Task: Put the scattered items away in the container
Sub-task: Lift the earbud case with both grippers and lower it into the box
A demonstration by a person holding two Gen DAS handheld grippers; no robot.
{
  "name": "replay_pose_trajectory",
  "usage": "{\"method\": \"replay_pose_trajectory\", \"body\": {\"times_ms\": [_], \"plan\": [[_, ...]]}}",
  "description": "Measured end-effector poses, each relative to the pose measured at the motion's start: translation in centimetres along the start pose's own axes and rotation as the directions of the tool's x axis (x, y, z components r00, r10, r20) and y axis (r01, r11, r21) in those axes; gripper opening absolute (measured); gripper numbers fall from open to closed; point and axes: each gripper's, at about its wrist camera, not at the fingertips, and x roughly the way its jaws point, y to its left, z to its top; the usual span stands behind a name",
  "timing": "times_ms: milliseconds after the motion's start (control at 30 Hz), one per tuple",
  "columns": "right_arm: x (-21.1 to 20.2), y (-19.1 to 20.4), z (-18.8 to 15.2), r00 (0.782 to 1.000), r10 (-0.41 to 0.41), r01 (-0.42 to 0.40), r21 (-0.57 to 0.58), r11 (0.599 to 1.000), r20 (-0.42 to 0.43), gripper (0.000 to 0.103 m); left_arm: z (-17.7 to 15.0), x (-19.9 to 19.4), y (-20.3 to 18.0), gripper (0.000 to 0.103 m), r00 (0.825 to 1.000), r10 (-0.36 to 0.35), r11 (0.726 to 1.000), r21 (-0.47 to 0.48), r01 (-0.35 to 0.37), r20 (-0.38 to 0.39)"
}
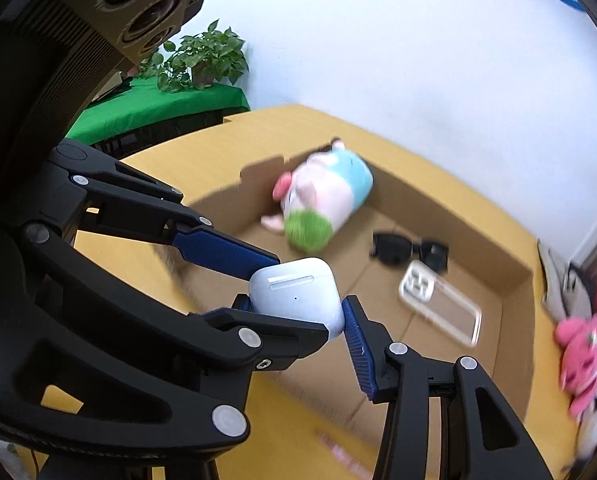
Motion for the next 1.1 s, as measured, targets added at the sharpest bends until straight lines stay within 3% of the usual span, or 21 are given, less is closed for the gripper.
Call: {"method": "replay_pose_trajectory", "body": {"times_ms": [233, 500, 833, 1100], "plan": [[4.5, -1.4, 4.2, 0.996, 0.06, -0.062, -0.025, 0.998, -0.058, 0.05, 3.1, 1.9, 4.9, 0.041, 0.999, -0.005, 0.997, -0.073, 0.002, -0.045], [11.0, -2.7, 4.7, 0.975, 0.156, -0.153, 0.03, 0.988, -0.161, 0.05, 3.5, 6.6, 9.6, 0.041, 0.989, -0.039, 0.986, -0.167, 0.015, -0.144], [16.3, -2.7, 3.0, 0.909, 0.296, -0.274, 0.113, 0.955, -0.293, 0.05, 1.1, 10.9, 12.7, 0.041, 0.963, -0.069, 0.949, -0.316, -0.018, -0.261], [18.3, -3.0, 2.2, 0.85, 0.361, -0.315, 0.181, 0.932, -0.384, 0.05, 0.1, 12.3, 13.7, 0.04, 0.945, -0.095, 0.923, -0.383, -0.035, -0.314]]}}
